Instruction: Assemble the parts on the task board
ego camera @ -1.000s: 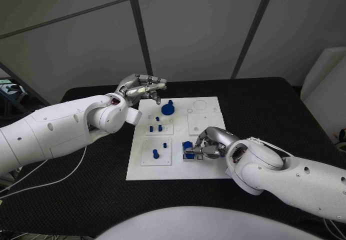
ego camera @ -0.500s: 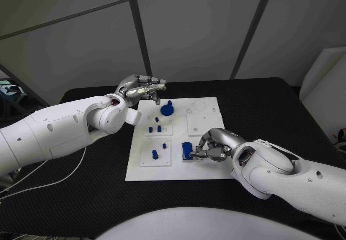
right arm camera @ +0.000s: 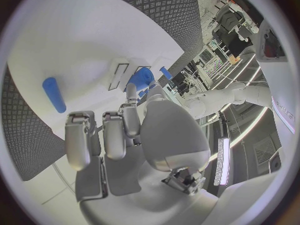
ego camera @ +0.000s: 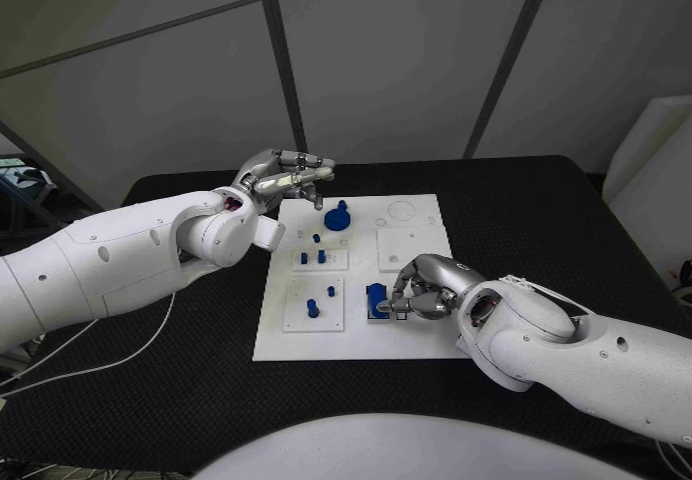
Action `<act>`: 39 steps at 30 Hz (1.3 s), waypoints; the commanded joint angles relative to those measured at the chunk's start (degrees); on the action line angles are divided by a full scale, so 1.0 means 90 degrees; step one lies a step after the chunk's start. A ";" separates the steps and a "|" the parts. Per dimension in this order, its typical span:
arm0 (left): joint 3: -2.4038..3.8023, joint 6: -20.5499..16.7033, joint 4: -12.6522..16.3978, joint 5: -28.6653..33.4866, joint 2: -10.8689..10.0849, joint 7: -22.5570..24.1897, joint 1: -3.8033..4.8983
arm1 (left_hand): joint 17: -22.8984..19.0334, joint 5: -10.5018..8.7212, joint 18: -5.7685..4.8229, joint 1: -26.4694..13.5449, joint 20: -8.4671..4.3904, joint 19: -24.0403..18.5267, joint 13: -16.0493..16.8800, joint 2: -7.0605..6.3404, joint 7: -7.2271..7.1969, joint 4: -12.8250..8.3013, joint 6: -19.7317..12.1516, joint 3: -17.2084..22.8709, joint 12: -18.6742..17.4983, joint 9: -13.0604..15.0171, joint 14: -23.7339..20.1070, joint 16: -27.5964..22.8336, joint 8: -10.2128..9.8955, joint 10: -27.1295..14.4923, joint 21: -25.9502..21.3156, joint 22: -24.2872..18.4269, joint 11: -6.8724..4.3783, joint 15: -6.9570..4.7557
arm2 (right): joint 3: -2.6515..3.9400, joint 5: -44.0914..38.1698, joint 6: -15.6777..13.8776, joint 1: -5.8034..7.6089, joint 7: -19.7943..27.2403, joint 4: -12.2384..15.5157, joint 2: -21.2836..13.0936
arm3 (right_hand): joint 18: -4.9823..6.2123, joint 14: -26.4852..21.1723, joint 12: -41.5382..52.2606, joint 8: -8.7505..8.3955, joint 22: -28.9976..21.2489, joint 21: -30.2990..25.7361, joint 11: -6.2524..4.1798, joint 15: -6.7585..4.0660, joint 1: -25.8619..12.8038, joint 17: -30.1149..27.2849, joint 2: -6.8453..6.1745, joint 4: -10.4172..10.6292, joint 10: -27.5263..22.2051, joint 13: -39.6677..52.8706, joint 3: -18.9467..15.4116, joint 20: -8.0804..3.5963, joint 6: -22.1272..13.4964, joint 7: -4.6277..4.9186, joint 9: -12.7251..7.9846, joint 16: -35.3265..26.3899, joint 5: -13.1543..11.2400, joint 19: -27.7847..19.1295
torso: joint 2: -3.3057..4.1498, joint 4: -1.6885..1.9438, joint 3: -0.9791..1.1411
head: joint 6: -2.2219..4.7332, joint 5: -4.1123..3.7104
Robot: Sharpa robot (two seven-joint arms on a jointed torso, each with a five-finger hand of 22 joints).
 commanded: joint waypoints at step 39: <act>-0.0007 0.0068 0.0011 0.0014 -0.0024 -0.0020 0.0010 | -0.0022 0.0021 0.0313 -0.0049 0.0015 -0.0049 0.0012 0.0033 0.0006 0.0008 -0.0072 -0.0046 0.0061 -0.0002 -0.0049 -0.0006 0.0044 -0.0067 -0.0041 -0.0022 -0.0007 0.0008 | 0.0000 -0.0119 0.0077 0.0009 0.0196 0.0138 -0.0171 | -0.0097 0.0494 -0.0105 0.0037 0.1677 0.0042 0.0025 -0.0006 0.0120 0.0791 -0.0115 -0.0088 0.0035 0.0013 -0.0222 -0.0022 -0.0046 0.0021 0.0044 -0.0002 -0.0615 0.0672 | -0.0008 -0.0027 0.0008 | -0.0035 0.0007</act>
